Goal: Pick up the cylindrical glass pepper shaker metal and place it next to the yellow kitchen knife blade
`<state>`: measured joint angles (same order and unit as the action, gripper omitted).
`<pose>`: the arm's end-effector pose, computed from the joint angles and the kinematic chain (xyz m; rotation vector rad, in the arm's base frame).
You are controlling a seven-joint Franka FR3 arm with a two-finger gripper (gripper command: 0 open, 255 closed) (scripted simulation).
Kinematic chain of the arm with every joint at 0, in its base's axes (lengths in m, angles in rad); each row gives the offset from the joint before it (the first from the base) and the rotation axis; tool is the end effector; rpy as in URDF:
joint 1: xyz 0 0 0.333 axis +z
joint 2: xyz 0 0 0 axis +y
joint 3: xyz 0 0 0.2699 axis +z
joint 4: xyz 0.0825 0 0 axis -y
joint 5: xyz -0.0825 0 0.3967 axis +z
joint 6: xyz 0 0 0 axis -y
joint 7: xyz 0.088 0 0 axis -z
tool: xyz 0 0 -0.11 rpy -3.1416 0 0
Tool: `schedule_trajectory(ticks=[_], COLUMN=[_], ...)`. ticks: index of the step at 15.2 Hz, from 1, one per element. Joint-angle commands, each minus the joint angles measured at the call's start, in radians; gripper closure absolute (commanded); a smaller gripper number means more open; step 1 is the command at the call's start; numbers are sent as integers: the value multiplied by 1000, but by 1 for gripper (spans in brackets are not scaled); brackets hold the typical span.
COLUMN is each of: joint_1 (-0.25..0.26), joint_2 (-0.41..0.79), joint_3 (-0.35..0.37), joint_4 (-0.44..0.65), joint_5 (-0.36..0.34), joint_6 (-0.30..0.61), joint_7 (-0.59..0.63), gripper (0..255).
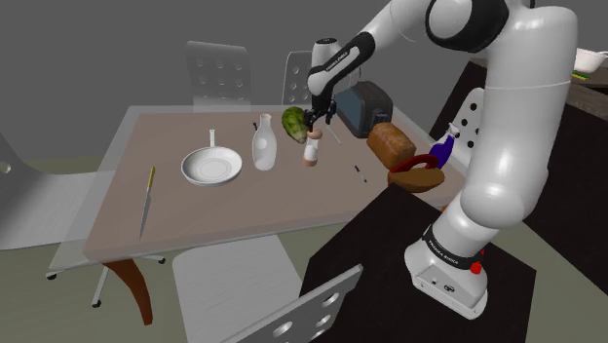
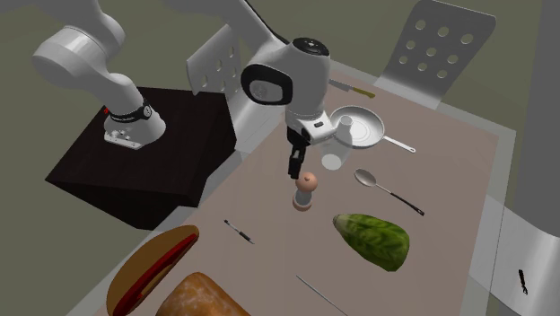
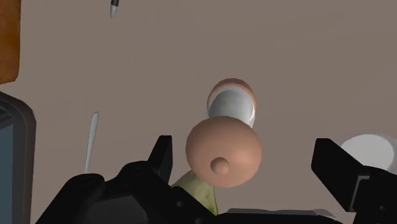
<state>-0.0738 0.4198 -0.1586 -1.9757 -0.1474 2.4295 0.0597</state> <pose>0.5911 -0.1406 0.2068 2.9660 -0.2487 0.0328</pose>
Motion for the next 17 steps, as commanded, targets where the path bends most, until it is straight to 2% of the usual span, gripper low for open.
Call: schedule_trajectory(ticks=[1, 9, 17], joint_1=[-8, -22, -22], joint_2=[70, 149, 149], joint_3=[-4, -2, -2], joint_4=[59, 69, 69], joint_5=[-1, 3, 3], joint_6=[12, 83, 83], joint_7=[-2, -5, -5], gripper=[0, 0, 0])
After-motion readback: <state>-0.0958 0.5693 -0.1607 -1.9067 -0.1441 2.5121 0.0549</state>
